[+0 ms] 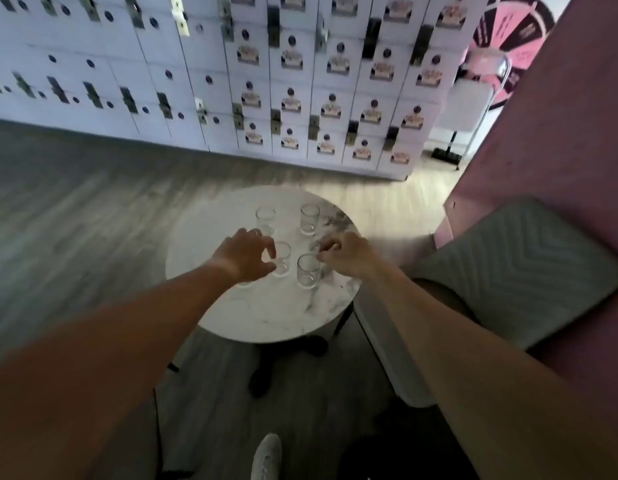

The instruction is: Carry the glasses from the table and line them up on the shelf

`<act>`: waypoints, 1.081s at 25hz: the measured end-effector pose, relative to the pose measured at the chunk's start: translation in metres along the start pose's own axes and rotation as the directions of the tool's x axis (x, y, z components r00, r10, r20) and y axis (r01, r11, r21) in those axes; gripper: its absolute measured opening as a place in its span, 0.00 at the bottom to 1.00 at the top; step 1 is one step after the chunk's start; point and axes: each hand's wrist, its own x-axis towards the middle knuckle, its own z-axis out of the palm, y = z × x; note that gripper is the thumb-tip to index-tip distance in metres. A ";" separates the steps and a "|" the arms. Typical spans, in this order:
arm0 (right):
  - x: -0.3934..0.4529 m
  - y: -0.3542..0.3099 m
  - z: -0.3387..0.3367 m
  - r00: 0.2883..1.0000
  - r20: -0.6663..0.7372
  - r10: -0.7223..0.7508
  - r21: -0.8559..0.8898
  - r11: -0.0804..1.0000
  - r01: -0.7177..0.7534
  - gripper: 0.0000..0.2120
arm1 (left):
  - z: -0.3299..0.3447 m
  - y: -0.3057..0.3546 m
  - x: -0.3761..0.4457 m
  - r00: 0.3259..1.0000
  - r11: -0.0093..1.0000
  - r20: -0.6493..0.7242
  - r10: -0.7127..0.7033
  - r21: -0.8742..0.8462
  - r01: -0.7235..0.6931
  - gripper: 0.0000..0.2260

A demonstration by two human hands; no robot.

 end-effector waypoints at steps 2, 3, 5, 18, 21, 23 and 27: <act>0.032 0.006 0.018 0.999 0.009 0.031 -0.041 0.999 -0.031 0.08 | 0.014 -0.014 0.031 0.999 0.992 0.022 0.043 0.119 -0.045 0.15; 0.043 0.011 0.027 0.998 0.027 0.054 -0.081 0.995 -0.052 0.09 | 0.024 -0.022 0.044 0.998 0.986 0.039 0.056 0.154 -0.062 0.17; 0.064 0.022 0.049 0.992 0.050 0.113 -0.131 0.986 -0.106 0.12 | 0.042 -0.032 0.070 0.995 0.982 0.082 0.063 0.172 -0.076 0.20; 0.111 0.079 0.118 0.993 -0.061 0.097 -0.197 0.975 -0.107 0.07 | 0.106 -0.044 0.139 0.982 0.992 0.142 0.123 -0.052 -0.116 0.10; 0.103 0.073 0.085 0.984 -0.115 0.134 -0.104 0.984 -0.147 0.08 | 0.077 -0.028 0.144 0.973 0.973 0.106 0.207 -0.123 -0.194 0.09; 0.092 0.069 0.046 0.973 -0.180 0.146 -0.079 0.984 -0.162 0.08 | 0.049 -0.003 0.148 0.955 0.946 0.046 0.293 -0.161 -0.283 0.07; 0.038 0.067 -0.047 0.924 -0.363 0.125 -0.089 0.982 -0.168 0.10 | -0.015 0.080 0.150 0.875 0.841 -0.090 0.476 -0.245 -0.482 0.06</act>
